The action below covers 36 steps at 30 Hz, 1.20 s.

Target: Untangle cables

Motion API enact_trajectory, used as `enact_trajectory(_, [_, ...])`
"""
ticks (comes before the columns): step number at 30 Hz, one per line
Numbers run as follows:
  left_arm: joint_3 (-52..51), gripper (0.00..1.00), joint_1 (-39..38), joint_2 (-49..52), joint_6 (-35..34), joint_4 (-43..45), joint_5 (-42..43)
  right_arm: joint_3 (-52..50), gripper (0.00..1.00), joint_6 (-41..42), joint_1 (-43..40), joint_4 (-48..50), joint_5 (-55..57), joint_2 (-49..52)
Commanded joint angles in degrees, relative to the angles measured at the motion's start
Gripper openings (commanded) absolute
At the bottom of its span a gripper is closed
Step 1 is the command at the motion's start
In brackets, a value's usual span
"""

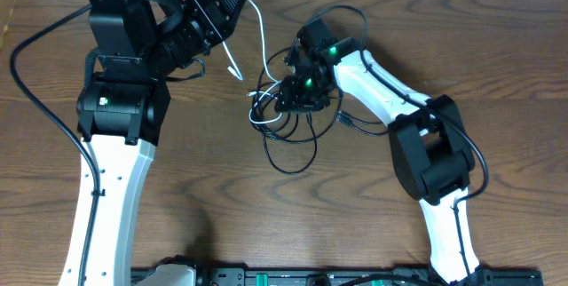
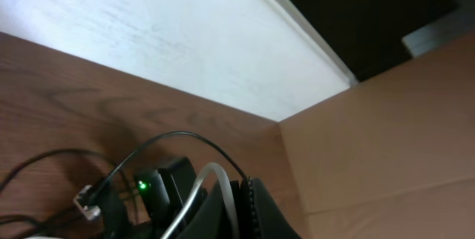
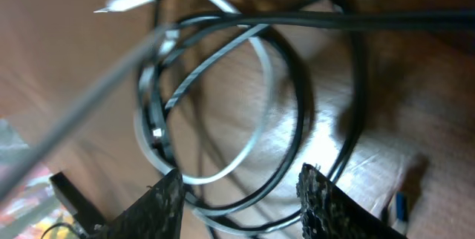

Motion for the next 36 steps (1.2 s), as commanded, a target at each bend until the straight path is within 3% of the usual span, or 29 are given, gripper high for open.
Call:
enact_trajectory(1, [1.42,0.07,0.04,-0.15,5.09,-0.42,0.72,-0.22,0.47,1.64,0.31,0.26,-0.15,1.6])
enact_trajectory(11, [1.42,0.08,0.04,-0.15,5.38,-0.59,0.74,-0.22,0.42,1.92,0.66,2.14,0.52,2.71])
enact_trajectory(16, [1.42,0.07,0.04,-0.15,5.42,-0.59,0.74,1.31,0.5,-1.36,-1.55,-1.4,0.57,1.7])
enact_trajectory(21, [1.42,0.07,0.04,-0.15,5.44,-0.57,0.52,2.23,0.52,-2.36,-3.48,-3.21,0.87,-1.09])
enact_trajectory(36, [1.42,0.07,0.02,-0.15,5.57,-0.61,0.55,2.16,0.43,-0.7,1.01,-0.15,0.74,-1.77])
